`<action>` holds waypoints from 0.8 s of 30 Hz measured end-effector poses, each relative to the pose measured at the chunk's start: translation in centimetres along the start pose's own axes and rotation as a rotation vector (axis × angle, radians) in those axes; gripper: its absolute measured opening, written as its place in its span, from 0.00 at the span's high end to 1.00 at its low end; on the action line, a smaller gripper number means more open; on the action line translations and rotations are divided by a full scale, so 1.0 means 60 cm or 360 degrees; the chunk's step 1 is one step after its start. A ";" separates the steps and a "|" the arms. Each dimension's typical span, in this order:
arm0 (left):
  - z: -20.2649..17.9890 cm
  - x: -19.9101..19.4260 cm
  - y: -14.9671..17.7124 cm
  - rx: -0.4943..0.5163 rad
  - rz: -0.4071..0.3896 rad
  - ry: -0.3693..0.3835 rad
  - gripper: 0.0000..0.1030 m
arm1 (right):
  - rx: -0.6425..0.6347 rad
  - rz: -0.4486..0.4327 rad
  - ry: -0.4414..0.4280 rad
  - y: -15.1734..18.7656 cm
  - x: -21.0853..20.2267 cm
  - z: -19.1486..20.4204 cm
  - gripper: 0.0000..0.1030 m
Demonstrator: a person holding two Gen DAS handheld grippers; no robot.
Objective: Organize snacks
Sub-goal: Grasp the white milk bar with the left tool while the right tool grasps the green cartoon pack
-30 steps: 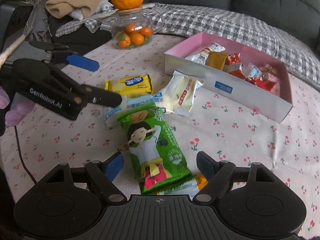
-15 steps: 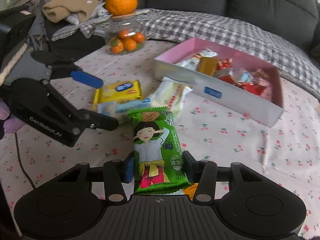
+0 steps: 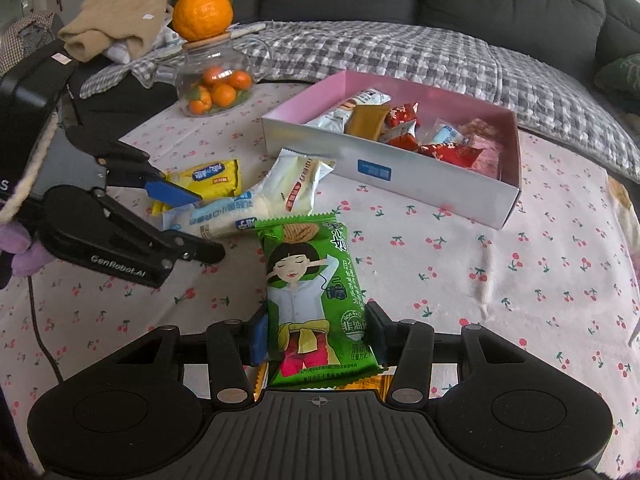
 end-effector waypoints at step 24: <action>0.007 -0.027 -0.016 -0.0290 0.0022 0.0127 0.70 | 0.0285 0.0044 0.0000 -0.020 -0.019 -0.037 0.54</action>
Point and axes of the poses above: each gripper's, at about its wrist camera, not at the fingertips, and x roughly the way its jaws point, z to its left, y to its underside, the point moved 5 cm from there along x, roughly the way its jaws point, and after that the axes turned 4 degrees about y, right-handed, at the moved point
